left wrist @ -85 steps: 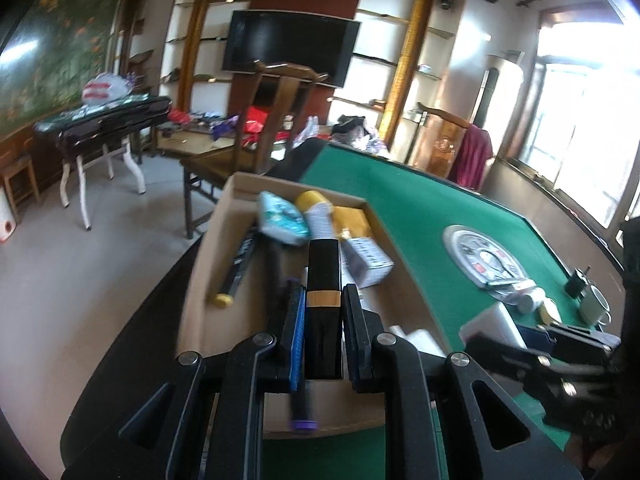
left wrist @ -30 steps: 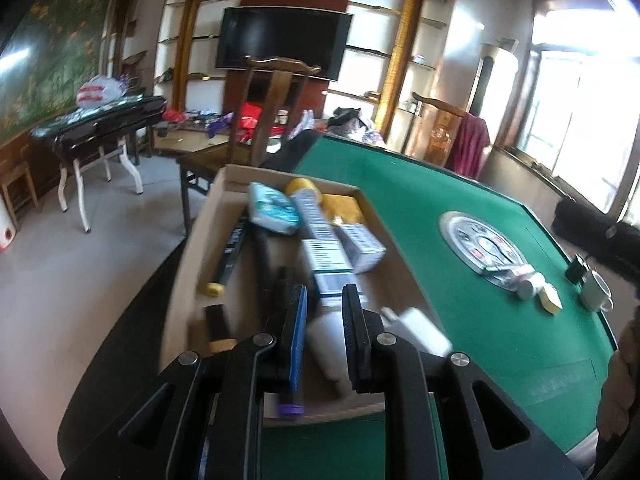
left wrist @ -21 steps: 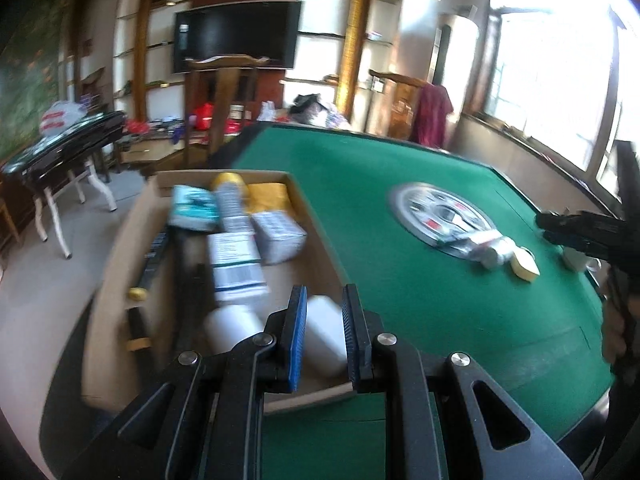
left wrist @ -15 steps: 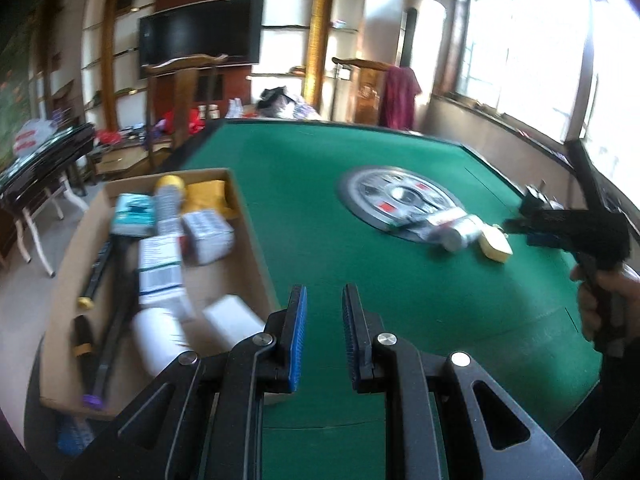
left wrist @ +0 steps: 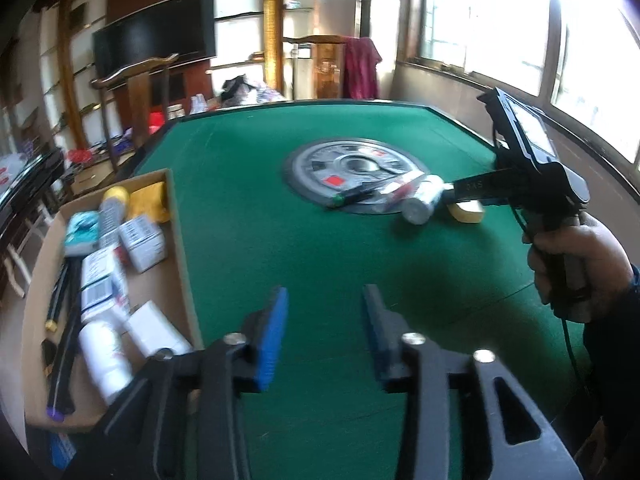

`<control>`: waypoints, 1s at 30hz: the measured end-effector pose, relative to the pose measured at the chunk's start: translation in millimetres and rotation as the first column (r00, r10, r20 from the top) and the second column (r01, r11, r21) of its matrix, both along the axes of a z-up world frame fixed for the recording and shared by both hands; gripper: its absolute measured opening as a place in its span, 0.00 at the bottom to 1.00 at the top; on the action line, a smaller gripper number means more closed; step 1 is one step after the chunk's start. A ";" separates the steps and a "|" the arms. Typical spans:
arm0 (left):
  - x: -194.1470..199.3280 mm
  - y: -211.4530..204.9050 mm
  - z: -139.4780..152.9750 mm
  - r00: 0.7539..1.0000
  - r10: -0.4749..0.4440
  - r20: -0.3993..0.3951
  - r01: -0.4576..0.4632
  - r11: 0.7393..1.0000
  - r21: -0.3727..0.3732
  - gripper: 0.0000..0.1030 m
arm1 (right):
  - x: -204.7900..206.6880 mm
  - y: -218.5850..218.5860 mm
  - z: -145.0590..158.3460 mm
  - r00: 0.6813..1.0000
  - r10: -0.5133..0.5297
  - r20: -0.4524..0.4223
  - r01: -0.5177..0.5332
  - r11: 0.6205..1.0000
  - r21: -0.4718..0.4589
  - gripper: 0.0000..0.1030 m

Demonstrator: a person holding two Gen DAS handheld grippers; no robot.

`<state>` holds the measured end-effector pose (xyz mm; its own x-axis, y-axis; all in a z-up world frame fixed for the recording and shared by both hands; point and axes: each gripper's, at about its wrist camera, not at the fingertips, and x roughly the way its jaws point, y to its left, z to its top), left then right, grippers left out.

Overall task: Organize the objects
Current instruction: 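Grasp the cream key-ring case with the right tool while the left tool grasps a white bottle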

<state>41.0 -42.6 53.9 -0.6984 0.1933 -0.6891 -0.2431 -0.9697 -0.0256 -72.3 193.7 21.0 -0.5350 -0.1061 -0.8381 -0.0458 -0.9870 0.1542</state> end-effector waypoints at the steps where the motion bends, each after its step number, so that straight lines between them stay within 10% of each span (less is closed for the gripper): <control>1: -3.6 6.4 0.4 1.000 -0.020 0.007 0.020 1.000 -0.001 0.43 | 2.0 7.1 2.1 1.000 -0.006 -0.010 0.006 1.000 -0.014 0.44; 12: -85.9 112.3 7.9 0.958 -0.279 0.073 0.287 0.948 -0.136 0.43 | 3.2 49.9 5.3 0.997 -0.019 -0.069 0.008 0.987 -0.159 0.43; 30: -149.2 168.9 -29.6 0.933 -0.300 0.201 0.340 0.917 -0.209 0.28 | 3.3 64.4 10.3 0.996 -0.069 -0.058 0.052 0.968 -0.247 0.43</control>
<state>-108.3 126.2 24.2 -0.5021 0.2053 -0.8401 -0.5532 -0.8229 0.1295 -69.0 258.1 31.3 -0.6001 -0.2693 -0.7532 -0.0860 -0.9144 0.3955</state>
